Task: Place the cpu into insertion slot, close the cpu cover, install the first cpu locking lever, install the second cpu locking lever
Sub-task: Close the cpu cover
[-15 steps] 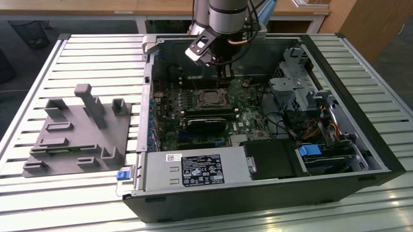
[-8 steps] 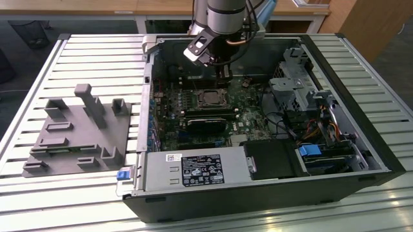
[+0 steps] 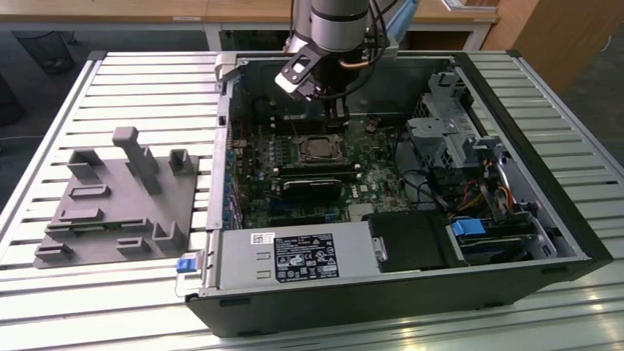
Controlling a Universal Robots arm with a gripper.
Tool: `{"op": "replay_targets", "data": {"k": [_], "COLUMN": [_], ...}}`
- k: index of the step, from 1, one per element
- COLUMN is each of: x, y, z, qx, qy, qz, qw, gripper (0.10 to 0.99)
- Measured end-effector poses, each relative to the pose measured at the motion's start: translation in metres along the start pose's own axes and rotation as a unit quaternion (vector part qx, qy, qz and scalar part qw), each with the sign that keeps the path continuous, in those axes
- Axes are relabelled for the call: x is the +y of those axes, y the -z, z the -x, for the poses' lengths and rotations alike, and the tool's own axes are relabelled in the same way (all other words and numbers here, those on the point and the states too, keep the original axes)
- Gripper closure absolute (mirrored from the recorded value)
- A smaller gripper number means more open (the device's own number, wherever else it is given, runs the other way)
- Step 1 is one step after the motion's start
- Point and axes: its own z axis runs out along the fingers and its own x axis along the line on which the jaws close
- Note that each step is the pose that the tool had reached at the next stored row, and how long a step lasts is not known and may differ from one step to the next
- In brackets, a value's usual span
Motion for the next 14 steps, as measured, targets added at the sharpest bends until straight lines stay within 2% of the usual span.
{"op": "replay_targets", "data": {"k": [14], "x": [-0.0043], "y": [0.0], "z": [-0.0001], "qx": [0.0], "qy": [0.0], "qz": [0.0], "qw": [1.0], "gripper": [0.98]}}
